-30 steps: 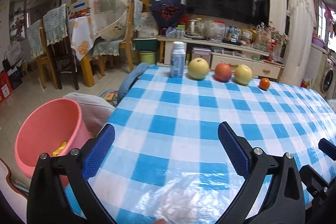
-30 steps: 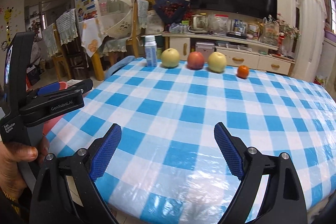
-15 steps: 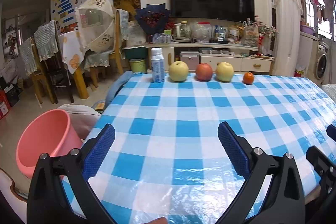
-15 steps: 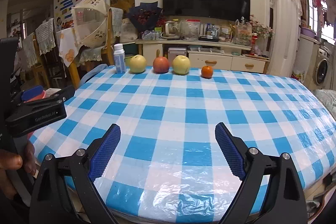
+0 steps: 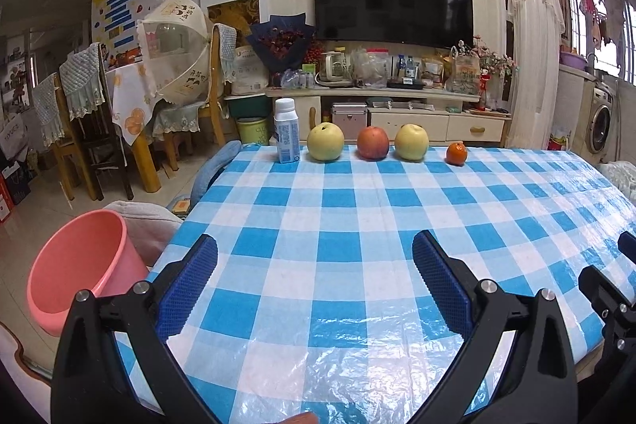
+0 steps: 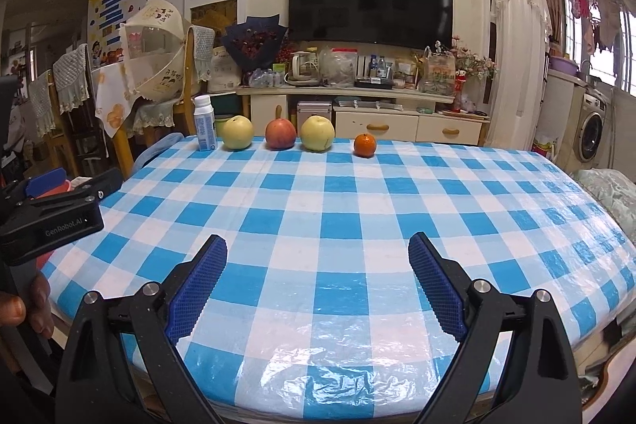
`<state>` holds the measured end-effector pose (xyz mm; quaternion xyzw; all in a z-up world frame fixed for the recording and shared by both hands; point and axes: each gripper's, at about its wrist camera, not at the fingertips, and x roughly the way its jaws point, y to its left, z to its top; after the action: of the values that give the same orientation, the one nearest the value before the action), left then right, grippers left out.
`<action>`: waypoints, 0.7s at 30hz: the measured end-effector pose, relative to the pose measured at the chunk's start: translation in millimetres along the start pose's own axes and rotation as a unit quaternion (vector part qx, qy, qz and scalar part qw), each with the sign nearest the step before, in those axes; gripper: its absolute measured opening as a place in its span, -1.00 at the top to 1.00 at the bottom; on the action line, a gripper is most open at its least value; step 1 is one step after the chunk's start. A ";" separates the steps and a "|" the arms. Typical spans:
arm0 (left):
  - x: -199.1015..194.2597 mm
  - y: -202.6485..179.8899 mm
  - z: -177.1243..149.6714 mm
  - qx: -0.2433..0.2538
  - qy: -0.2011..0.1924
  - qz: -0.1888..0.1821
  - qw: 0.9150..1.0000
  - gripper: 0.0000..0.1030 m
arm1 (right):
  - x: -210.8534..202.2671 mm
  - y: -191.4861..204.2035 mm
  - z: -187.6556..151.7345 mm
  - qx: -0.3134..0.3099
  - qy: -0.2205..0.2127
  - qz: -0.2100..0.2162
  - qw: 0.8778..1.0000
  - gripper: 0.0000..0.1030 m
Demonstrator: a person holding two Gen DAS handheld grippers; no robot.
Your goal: Collect trash
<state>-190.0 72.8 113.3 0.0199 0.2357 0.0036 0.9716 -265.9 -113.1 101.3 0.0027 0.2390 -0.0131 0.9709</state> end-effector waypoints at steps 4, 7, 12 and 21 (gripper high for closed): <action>0.6 0.6 0.1 0.000 -0.001 0.001 1.000 -0.92 | 0.5 1.3 -1.1 -0.005 -0.001 -0.004 1.000 -0.78; 0.6 0.6 0.9 0.004 0.001 0.003 1.000 -0.92 | 0.8 1.5 -1.2 -0.004 0.000 -0.004 1.000 -0.78; 0.8 2.0 2.0 0.004 -0.005 0.006 1.000 -0.92 | 6.2 -0.3 -4.3 -0.002 0.002 -0.007 1.000 -0.78; 3.3 -1.2 2.2 0.010 -0.011 0.009 1.000 -0.92 | 13.5 -2.5 -6.8 -0.006 0.002 -0.014 1.000 -0.78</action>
<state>-186.0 71.6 113.8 0.0315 0.2249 0.0095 0.9738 -257.1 -115.9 89.0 -0.0063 0.2406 -0.0252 0.9703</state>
